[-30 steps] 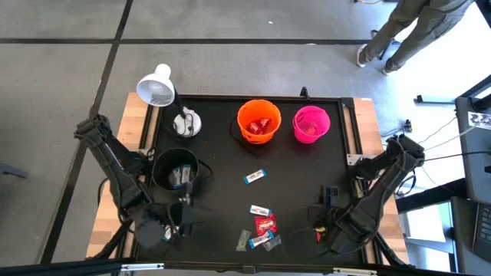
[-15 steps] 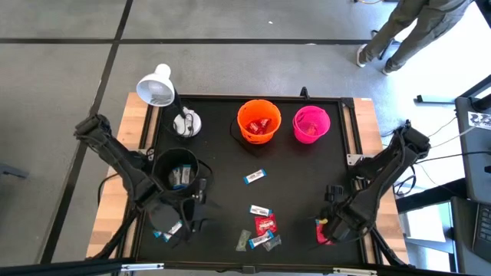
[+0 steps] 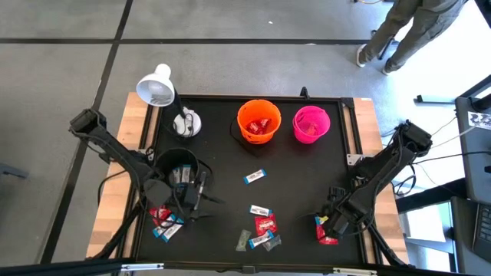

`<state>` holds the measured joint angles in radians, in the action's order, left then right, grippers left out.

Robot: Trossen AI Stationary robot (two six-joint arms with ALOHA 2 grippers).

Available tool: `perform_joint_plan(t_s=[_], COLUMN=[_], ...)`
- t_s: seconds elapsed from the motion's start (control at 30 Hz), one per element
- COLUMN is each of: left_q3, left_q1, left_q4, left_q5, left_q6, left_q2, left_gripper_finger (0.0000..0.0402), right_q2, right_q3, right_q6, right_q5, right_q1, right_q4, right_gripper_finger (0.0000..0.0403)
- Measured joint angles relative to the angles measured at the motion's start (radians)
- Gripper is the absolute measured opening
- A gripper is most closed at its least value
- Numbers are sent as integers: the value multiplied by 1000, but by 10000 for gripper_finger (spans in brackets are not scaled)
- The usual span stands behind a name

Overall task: Sort candy
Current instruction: Put the green candy into the pink bucket

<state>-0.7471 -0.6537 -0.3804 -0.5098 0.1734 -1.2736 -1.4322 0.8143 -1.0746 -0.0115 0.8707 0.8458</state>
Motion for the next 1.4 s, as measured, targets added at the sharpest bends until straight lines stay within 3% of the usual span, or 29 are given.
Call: perform_joint_plan(t_s=[0.27,0.57,0.87,1.03,1.4], left_q3=[0,0,0,0,0], left_q1=[0,0,0,0,22], left_q4=[-2,3,6,6,6], left_q5=[0,-1,-2,-2,-1], left_q6=[0,-1,-1,-1,-1], left_q2=[0,0,0,0,0], left_gripper_finger=[151,151,151,151,151], right_q2=[-1,-1,-1,-1,50], right_q3=[-76,-92,-85,-34,146], right_q6=[-53,-71,-46,-37,70], right_q5=[18,62,19,4,321], right_q1=[0,-1,0,-1,-34], right_q4=[-26,-31,-34,-17,89], right_gripper_finger=[239,130,14,10,2])
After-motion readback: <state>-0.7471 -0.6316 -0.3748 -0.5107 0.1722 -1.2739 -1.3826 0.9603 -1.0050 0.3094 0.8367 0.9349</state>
